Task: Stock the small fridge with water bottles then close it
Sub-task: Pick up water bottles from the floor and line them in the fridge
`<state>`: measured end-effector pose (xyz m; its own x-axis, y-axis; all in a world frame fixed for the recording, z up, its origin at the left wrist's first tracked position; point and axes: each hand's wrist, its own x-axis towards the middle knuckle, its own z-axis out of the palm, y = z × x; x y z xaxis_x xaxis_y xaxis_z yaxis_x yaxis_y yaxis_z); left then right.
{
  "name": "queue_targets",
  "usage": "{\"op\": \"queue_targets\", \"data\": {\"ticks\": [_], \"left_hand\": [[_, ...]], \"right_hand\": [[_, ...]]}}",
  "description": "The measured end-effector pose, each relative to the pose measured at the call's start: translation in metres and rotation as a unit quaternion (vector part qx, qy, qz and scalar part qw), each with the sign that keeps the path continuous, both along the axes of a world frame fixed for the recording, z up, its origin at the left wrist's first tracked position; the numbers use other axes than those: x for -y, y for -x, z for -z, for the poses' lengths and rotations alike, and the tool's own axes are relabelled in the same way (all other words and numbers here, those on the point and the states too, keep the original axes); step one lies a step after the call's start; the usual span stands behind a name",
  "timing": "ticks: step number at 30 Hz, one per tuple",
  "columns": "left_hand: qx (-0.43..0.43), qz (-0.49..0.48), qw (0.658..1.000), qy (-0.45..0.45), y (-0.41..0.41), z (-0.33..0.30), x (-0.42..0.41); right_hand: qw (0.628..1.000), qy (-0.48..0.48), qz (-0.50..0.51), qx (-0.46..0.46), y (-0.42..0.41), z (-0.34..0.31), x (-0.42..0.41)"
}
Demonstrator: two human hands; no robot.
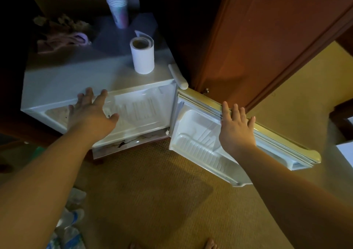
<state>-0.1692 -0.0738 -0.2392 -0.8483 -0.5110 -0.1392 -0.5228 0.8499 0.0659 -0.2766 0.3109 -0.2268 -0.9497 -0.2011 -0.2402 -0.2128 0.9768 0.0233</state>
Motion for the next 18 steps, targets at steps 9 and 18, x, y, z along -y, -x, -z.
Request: {"op": "queue_targets", "data": {"ticks": [9,18], "left_hand": [[-0.051,-0.01,0.989,-0.139,-0.029,-0.031,-0.008],[-0.141,-0.341,0.877,-0.309,-0.229,0.01,-0.044]], "right_hand": [[0.996,0.054,-0.062,-0.03,-0.04,-0.017,0.058],[0.904,0.169,-0.364,0.146,-0.205,0.025,0.217]]}}
